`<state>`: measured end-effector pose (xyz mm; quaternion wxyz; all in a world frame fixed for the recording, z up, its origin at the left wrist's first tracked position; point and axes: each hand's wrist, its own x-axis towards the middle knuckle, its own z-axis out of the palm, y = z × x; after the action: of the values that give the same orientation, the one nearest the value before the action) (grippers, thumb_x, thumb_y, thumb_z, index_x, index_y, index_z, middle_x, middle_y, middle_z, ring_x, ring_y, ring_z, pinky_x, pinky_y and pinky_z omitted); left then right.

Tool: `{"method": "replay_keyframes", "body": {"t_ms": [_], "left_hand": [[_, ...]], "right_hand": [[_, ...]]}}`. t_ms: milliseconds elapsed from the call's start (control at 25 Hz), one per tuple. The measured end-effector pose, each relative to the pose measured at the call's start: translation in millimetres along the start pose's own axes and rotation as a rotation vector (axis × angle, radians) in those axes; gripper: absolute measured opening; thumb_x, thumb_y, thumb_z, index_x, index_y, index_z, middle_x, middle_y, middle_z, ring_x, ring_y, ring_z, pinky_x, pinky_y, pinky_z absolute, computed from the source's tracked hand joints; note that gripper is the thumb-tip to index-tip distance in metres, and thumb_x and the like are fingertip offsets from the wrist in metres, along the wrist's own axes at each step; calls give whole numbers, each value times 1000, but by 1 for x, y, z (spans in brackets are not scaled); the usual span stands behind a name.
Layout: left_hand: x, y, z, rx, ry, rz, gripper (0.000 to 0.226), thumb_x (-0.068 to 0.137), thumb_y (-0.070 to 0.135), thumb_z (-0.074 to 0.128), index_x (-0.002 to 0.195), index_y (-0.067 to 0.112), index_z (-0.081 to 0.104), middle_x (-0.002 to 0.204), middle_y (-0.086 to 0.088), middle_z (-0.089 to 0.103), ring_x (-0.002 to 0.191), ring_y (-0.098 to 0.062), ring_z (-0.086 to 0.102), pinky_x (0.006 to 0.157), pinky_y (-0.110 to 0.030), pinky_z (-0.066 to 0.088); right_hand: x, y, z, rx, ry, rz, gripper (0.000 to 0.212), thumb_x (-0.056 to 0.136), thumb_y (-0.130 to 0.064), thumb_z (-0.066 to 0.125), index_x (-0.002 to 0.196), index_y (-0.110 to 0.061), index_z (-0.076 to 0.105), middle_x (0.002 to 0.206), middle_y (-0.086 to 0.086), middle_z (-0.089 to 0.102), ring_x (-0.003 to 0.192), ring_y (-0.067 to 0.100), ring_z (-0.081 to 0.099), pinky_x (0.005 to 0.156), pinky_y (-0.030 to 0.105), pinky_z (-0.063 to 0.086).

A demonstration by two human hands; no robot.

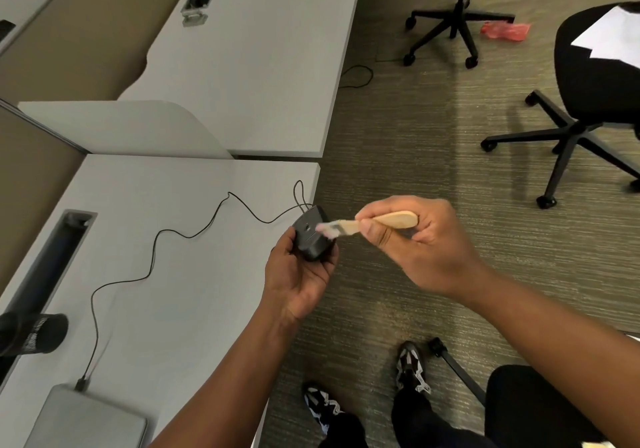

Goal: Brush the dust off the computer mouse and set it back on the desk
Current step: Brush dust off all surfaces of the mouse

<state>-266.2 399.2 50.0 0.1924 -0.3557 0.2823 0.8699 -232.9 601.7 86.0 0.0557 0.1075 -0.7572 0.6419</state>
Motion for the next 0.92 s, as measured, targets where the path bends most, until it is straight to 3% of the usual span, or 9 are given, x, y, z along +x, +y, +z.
{"method": "replay_keyframes", "body": {"t_ms": [80,200,280,440,600,800,920], "left_hand": [[-2,0,2,6,-29,34,43,107,30,51,142,7,54,124,-28,72,108,-39,73,92,-46,61],[-3,0,2,13,-66,96,59,92,26,63,145,3,51,134,-28,67,124,-43,67,100,-56,56],[-2,-1,1,17,-71,130,54,96,24,61,145,3,51,136,-28,66,125,-44,66,99,-59,55],[-5,-1,3,30,-75,163,47,103,21,56,146,2,51,142,-27,62,114,-43,72,90,-57,61],[-10,1,5,38,-114,176,65,89,19,66,150,4,47,138,-28,65,126,-48,64,95,-60,57],[-9,0,2,113,-141,198,70,89,20,65,154,5,43,131,-24,70,129,-46,62,97,-60,54],[-7,1,-2,119,-131,190,71,88,19,66,154,7,43,140,-25,65,133,-45,60,94,-56,59]], "right_hand": [[4,3,-4,-116,84,-42,9,97,-16,71,101,-15,79,85,-14,74,71,4,68,62,12,47],[-2,6,-1,-233,75,-106,12,98,-22,69,100,-17,80,84,-10,74,72,7,68,62,17,48],[-9,6,6,-231,69,-141,16,98,-24,67,99,-17,80,83,-12,74,72,9,68,63,21,50],[-15,2,11,-183,64,-150,16,97,-24,66,101,-17,80,86,-19,71,73,5,67,66,16,47],[-5,4,0,-249,214,-125,12,97,-20,69,100,-16,80,82,-6,74,71,10,68,63,27,52],[-9,2,8,-311,121,-172,19,98,-27,64,99,-16,80,84,-16,70,75,5,66,70,16,48],[-15,2,13,-264,90,-169,19,98,-26,64,99,-16,80,85,-20,68,75,2,65,70,14,47]]}}
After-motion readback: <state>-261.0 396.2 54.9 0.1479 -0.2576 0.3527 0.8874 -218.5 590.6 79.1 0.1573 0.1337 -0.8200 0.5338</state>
